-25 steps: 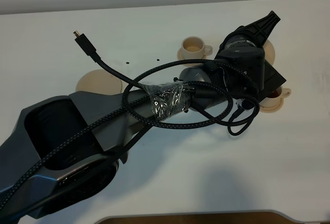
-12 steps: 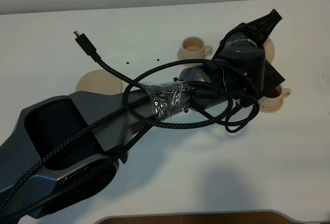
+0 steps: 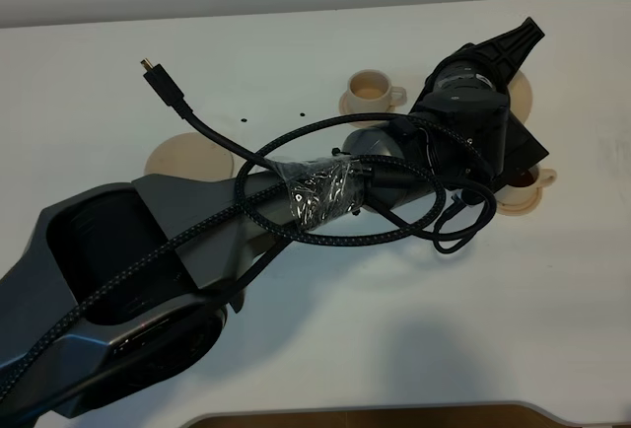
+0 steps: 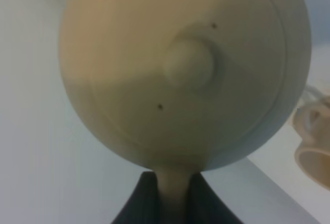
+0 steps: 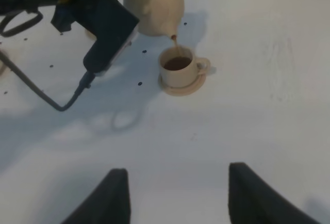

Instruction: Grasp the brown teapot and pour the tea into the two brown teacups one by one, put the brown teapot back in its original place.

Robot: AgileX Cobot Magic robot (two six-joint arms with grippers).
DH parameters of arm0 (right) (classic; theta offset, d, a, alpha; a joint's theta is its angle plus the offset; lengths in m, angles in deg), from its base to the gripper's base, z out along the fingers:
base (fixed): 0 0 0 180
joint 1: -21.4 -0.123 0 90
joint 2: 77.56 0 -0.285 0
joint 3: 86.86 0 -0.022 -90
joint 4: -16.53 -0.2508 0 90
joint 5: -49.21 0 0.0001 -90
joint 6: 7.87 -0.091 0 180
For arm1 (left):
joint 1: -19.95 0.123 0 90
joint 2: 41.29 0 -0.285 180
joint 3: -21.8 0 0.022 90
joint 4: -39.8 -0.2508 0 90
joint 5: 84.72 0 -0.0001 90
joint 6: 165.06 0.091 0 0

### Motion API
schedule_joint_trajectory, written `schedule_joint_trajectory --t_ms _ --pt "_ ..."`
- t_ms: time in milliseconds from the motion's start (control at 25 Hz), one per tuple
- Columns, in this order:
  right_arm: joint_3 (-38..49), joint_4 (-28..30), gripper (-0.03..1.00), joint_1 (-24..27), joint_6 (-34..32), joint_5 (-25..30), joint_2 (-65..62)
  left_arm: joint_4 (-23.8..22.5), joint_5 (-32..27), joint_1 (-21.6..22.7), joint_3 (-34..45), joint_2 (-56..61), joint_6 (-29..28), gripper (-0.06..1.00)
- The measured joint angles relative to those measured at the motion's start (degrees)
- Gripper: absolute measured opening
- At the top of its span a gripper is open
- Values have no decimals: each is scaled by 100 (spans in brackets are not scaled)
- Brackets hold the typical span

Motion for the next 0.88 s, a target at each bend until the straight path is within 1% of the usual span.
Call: schedule_joint_trajectory --t_ms 280,640,880 --pt "0 0 45 0 0 0 0 -16 40 0 0 0 13 14" --pt "0 0 45 0 0 0 0 -279 40 0 0 -5 33 14" --pt "0 0 45 0 0 0 0 -291 100 0 0 -5 143 14"
